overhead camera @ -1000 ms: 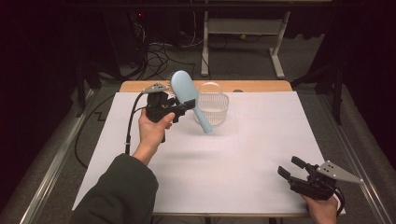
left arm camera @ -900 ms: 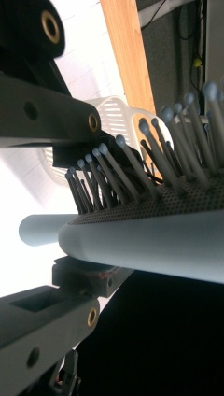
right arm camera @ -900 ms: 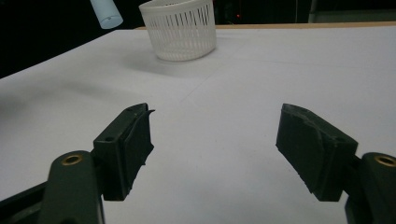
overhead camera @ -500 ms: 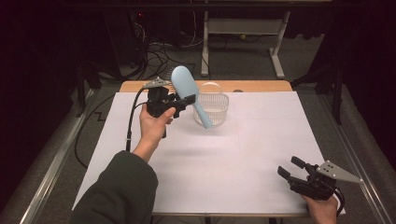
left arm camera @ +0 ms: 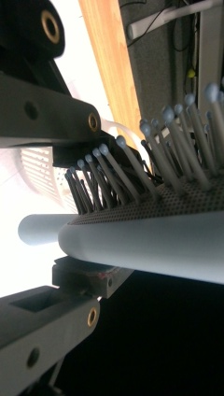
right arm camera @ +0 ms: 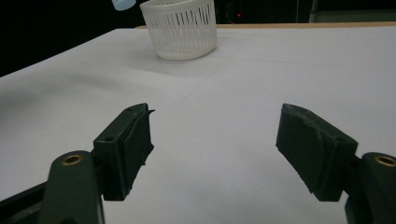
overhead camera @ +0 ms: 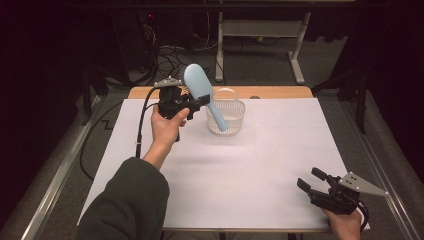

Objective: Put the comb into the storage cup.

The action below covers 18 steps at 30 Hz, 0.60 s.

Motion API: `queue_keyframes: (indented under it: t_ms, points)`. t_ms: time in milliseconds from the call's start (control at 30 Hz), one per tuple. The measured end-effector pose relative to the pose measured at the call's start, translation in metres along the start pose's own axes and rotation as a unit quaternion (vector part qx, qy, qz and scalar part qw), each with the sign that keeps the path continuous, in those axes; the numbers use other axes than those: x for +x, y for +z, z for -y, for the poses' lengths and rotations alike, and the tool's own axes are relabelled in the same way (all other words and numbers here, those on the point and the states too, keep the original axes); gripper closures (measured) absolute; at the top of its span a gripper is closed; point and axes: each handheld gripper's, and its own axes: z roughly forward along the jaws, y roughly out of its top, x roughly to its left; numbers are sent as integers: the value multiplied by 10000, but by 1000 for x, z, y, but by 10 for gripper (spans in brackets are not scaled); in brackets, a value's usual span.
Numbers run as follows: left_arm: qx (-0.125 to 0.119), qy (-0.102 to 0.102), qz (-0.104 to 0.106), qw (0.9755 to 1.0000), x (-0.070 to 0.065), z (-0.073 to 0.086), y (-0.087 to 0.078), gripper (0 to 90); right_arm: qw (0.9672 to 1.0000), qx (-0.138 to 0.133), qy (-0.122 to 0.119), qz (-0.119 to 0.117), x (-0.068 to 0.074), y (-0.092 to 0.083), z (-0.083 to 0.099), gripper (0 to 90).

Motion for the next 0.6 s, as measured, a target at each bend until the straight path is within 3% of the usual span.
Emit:
queue_keyframes:
  t_ms: [600]
  points:
    - [14, -70, -143, 9999, 6, -15, 19, 549, 10000, -9, -21, -16, 0, 0, 0, 270]
